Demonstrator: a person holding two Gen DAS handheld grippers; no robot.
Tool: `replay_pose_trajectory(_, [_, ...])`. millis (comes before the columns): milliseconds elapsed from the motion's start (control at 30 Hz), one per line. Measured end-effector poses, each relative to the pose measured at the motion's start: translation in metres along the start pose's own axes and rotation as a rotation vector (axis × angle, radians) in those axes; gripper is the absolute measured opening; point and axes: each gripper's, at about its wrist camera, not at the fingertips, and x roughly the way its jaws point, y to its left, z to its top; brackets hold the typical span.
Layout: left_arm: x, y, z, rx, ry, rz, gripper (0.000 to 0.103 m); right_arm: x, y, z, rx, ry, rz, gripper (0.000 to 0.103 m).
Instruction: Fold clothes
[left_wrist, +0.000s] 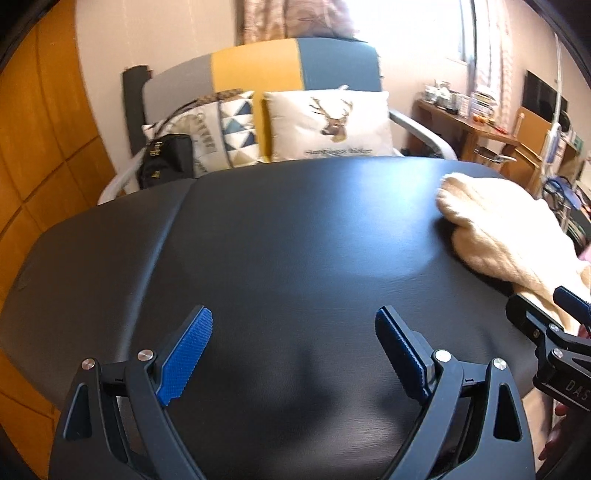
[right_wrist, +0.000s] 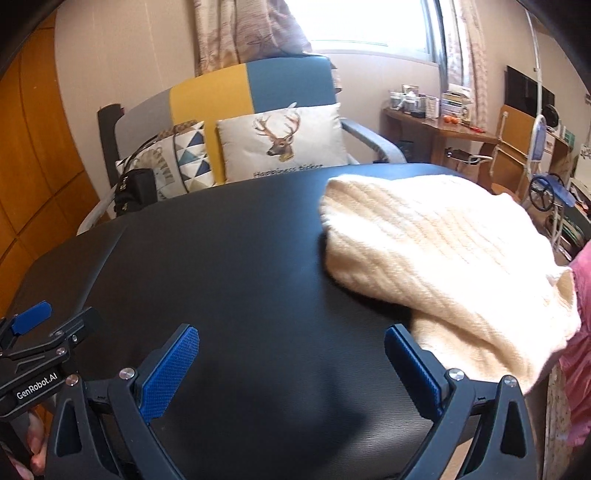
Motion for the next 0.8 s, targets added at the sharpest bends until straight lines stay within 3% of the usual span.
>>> replay_pose_trajectory(133, [-0.005,0.003,0.016,0.038,0.008,-0.048,0.093,-0.01,-0.019,0.001,0.042,-0.036,-0.041,0.103])
replay_pose_trajectory(200, [-0.014,-0.023,0.003,0.051,0.005,-0.058,0.093,-0.014,-0.031,0.003,0.069,-0.047,-0.057,0.103])
replay_pose_trajectory(567, [-0.014,-0.06,0.026,0.074,0.004,-0.193,0.093,-0.025,-0.076,0.0,0.123,-0.061,-0.129,0.103])
replay_pose_trajectory(800, [-0.011,-0.072,0.018,0.141,0.01,-0.144,0.093,-0.021,-0.084,0.0,0.124,-0.033,-0.196,0.103])
